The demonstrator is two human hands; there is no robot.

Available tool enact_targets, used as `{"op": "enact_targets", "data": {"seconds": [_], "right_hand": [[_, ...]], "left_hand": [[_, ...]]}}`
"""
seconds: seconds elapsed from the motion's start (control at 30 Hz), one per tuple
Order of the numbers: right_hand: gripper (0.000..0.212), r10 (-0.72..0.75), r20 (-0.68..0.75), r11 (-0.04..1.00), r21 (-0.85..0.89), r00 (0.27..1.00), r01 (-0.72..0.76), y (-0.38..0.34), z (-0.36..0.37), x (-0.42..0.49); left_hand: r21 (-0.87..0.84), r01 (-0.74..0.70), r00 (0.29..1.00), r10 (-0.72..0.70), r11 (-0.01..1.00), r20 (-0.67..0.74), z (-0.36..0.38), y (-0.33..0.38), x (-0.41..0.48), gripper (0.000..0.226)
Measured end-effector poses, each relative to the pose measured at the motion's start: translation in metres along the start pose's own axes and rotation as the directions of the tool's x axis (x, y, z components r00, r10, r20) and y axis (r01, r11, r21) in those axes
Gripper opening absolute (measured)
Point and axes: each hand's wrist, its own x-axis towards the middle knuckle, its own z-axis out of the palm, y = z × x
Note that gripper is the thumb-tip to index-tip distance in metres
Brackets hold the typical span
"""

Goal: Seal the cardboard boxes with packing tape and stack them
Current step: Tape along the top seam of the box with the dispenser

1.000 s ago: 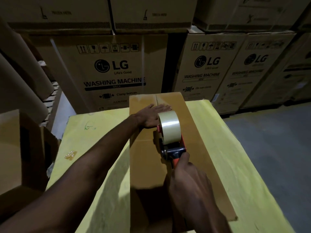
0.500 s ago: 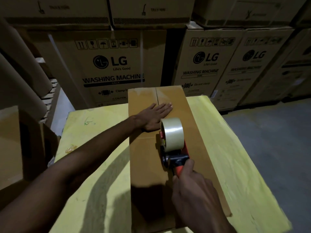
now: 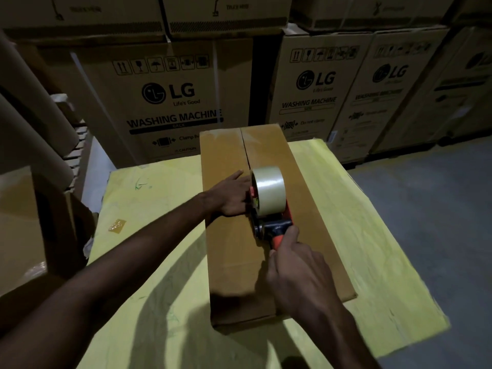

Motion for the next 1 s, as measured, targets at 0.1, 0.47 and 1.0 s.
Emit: {"op": "enact_targets", "data": {"seconds": [0.1, 0.47, 1.0], "right_hand": [[0.037, 0.027, 0.02, 0.999, 0.035, 0.999, -0.028, 0.001, 0.005, -0.009], [0.049, -0.024, 0.026, 0.999, -0.022, 0.999, 0.024, 0.016, 0.007, -0.059], [0.043, 0.025, 0.061, 0.996, -0.083, 0.998, -0.02, 0.029, -0.005, -0.082]], "left_hand": [[-0.067, 0.054, 0.999, -0.054, 0.996, 0.008, -0.014, 0.013, -0.01, 0.068], [-0.114, 0.013, 0.999, -0.008, 0.993, 0.043, -0.018, 0.016, -0.005, 0.086], [-0.096, 0.077, 0.997, -0.074, 0.992, 0.034, -0.017, 0.033, -0.006, 0.09]]}}
